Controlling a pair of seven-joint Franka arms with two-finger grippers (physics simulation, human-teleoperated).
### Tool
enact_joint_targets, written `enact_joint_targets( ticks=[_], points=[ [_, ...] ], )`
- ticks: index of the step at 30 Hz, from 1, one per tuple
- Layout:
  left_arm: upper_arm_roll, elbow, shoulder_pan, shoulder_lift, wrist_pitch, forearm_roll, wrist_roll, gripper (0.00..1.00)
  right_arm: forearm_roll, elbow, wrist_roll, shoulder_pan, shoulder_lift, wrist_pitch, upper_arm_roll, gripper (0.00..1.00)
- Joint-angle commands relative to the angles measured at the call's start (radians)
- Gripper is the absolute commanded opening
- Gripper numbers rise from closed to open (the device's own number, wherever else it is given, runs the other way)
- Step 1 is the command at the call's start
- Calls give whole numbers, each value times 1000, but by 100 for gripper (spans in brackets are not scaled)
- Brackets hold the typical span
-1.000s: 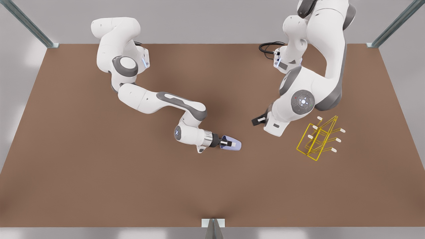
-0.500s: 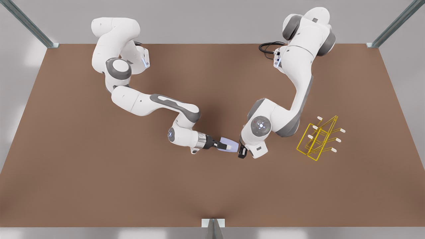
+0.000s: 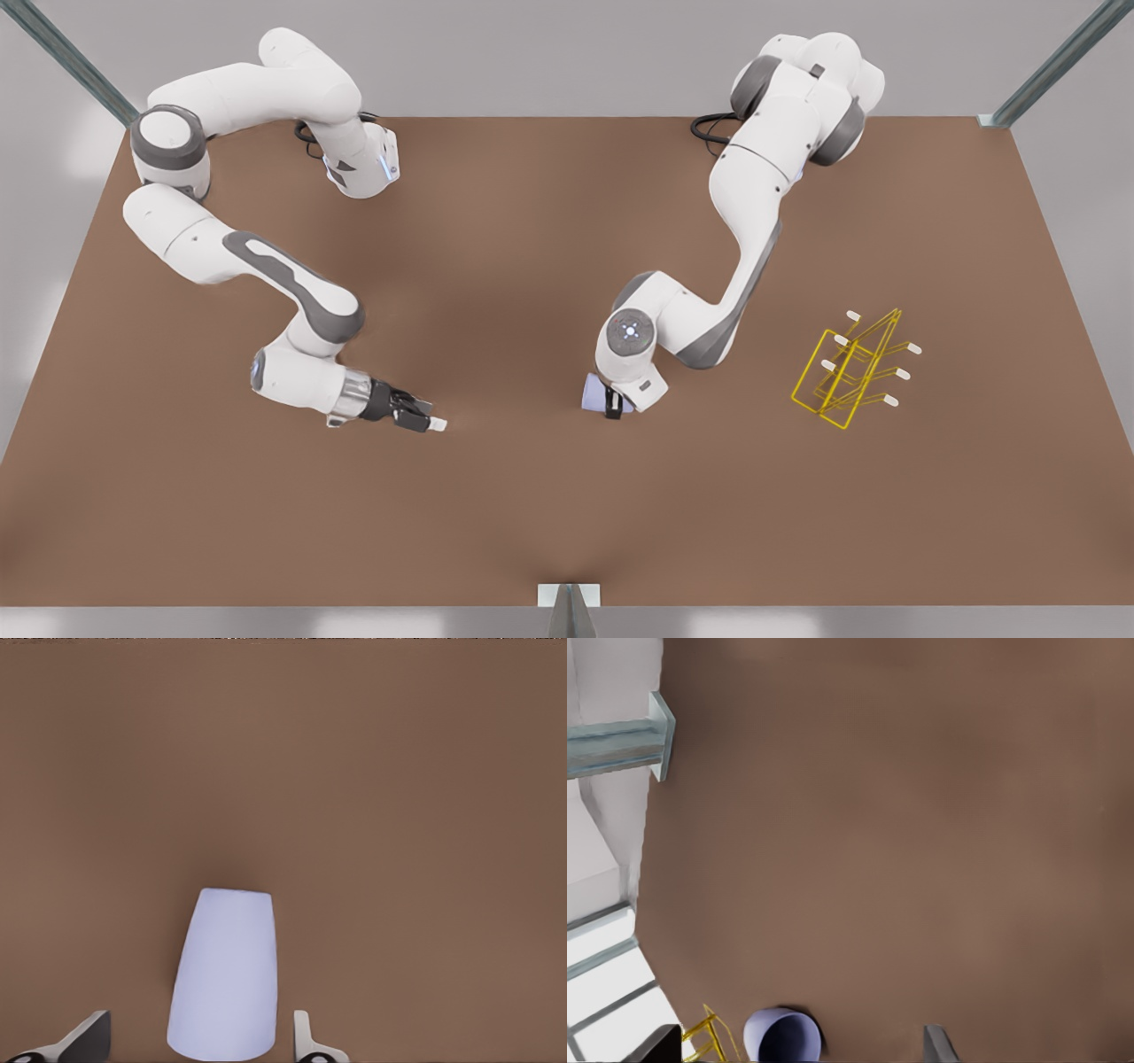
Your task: Place the cup on the cup holder
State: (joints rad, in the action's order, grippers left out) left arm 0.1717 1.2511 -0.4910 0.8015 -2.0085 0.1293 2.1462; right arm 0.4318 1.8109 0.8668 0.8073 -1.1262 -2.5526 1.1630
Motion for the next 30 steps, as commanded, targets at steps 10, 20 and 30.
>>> enact_joint_targets(
  ticks=[10,20,30],
  points=[
    [0,42,11,36,-96,101,-154,100,-420,-255,-858,-783,1011,1003,-1171,100],
    [2,67,12,45,-98,136,-305,100,-433,-220,-867,-770,1062,1020,-1106,100],
    [3,73,8,82,-102,133,-370,100,-472,-228,-864,-746,1057,1055,-1108,100]
  ],
)
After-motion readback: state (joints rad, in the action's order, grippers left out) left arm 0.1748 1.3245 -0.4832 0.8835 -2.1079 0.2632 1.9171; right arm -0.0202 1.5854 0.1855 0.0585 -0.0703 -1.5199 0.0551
